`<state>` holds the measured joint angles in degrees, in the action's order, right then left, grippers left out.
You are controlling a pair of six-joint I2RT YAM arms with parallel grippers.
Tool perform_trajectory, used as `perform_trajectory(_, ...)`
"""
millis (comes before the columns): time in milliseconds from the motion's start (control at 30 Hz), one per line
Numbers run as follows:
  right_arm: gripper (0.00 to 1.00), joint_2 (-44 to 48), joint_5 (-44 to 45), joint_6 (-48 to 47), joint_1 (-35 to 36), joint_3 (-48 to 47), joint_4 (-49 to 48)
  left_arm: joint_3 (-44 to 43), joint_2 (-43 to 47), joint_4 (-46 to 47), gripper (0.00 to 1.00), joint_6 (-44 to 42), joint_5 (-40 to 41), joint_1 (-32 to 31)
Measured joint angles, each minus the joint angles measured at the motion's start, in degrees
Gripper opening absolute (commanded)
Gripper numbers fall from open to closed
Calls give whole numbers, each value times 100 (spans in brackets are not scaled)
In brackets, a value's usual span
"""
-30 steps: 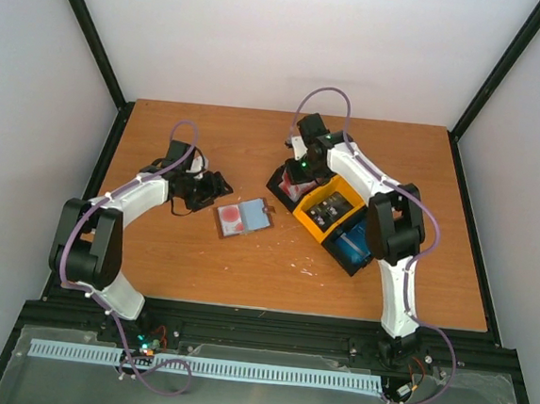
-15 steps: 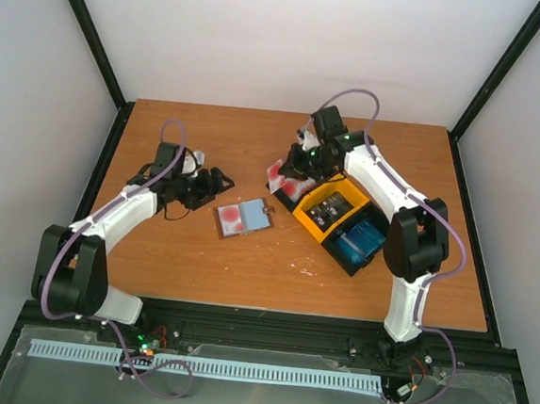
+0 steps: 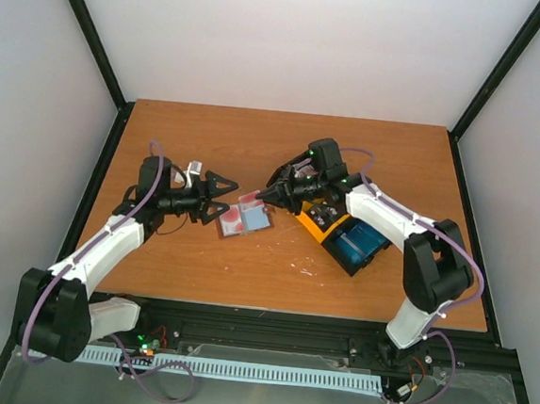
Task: Put the credit cards into the card holder
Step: Pick up the credit card from the storage box.
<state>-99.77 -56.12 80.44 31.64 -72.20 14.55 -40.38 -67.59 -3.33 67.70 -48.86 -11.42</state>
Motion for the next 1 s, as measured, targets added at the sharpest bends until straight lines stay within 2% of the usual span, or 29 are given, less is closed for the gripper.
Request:
perform_trajectory(100,3,299,-20,555,39,214,-461,245,295,271,82,590,-203,0)
perform_trajectory(300,3,415,-2,1113,192,306,-1113,599,511,1189,65,1622,-601,0)
perform_trajectory(533,3,415,-7,1257,461,319,-1600,660,520,1808,36,2284,-837,0)
perform_trajectory(800,3,415,-7,831,514,315,-1746,726,520,2017,4,2461,-868,0)
perform_trajectory(900,3,413,-4,605,514,315,-1755,734,522,2109,1,2481,-859,7)
perform_trajectory(1000,8,413,-7,411,511,313,-1803,734,522,2166,1,2496,-857,9)
